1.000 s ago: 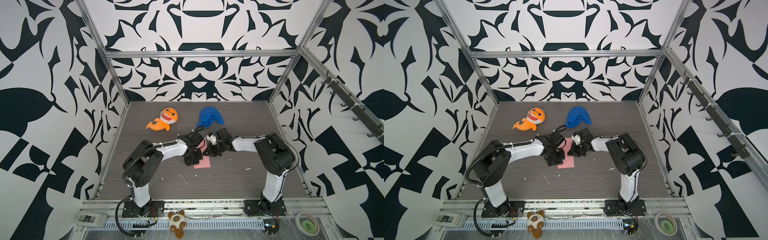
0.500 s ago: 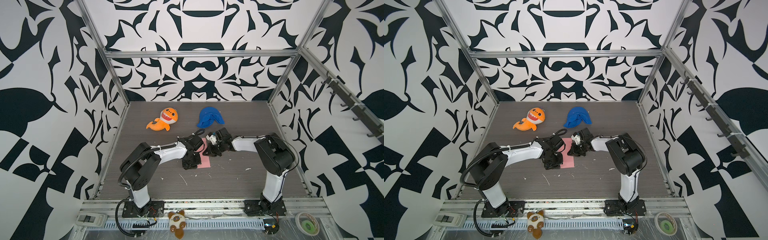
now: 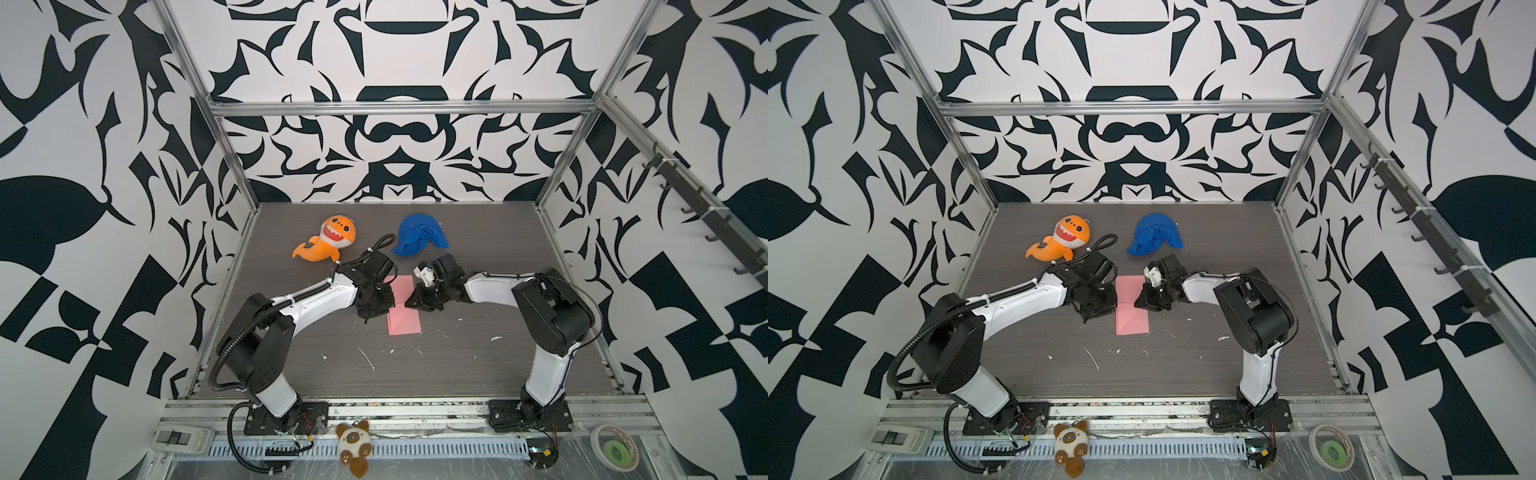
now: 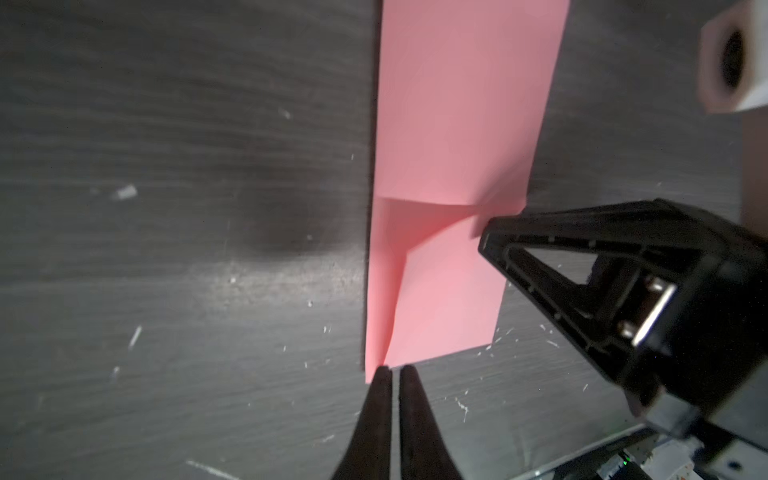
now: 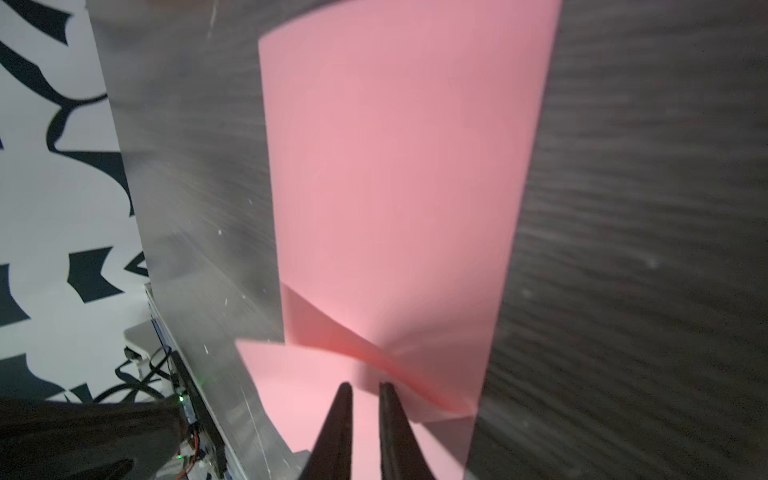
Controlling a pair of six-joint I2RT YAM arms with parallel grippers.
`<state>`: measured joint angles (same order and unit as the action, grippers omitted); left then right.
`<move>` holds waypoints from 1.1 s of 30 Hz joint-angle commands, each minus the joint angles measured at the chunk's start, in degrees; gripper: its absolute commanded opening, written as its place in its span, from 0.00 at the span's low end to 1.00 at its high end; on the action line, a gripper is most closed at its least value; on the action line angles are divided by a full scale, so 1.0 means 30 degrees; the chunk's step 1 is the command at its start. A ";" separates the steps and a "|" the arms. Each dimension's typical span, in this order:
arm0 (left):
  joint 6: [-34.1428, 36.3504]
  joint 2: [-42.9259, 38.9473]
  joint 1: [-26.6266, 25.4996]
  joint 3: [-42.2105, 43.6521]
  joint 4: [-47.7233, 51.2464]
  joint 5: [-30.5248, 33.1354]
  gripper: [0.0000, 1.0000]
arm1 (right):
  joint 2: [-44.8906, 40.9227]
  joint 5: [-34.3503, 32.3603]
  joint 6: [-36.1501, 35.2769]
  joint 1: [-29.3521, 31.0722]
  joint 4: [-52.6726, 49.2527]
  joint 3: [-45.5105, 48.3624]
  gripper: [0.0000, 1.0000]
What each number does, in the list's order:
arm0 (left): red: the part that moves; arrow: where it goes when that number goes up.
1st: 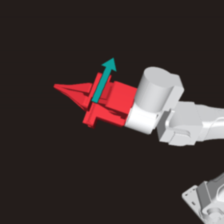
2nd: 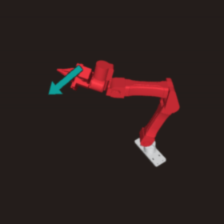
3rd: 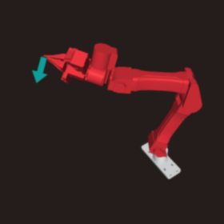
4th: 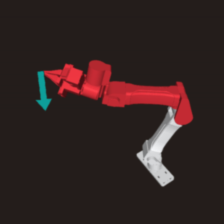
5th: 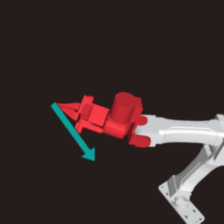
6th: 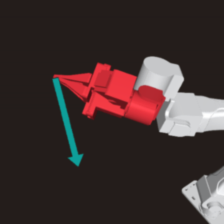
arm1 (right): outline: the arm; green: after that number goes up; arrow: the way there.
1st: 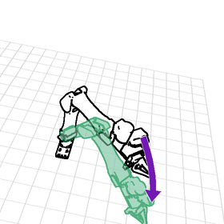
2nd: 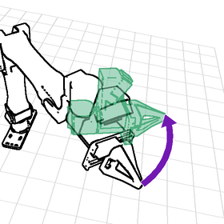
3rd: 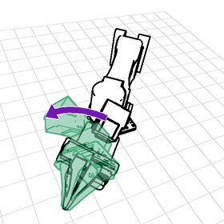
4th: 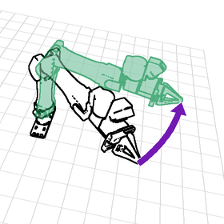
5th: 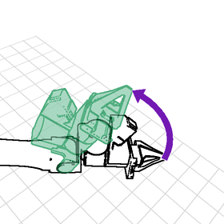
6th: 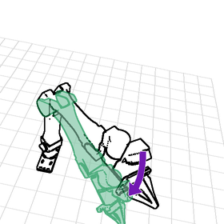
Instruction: Fold a paper plane with a square sheet of paper (pick it up from the middle)
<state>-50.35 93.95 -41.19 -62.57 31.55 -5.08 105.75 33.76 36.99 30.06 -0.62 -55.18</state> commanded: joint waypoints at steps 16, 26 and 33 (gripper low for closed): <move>0.0793 0.0574 0.0048 -0.0796 -0.1763 0.1400 0.14 | -0.2381 -0.1332 0.2423 -0.0881 0.2655 0.2951 0.40; 0.0381 -0.0223 -0.0813 -0.0012 -0.4057 -0.0352 0.23 | -0.2277 -0.1327 0.2640 -0.0881 0.2849 0.2997 0.44; -0.0084 0.1639 -0.1036 -0.0222 -0.3770 -0.0662 0.16 | -0.2288 -0.1265 0.2763 -0.0881 0.3018 0.3150 0.46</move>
<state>-49.63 96.55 -44.31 -63.70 19.11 -6.70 99.09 29.76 44.95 27.35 6.66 -46.28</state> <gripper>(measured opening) 0.168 0.457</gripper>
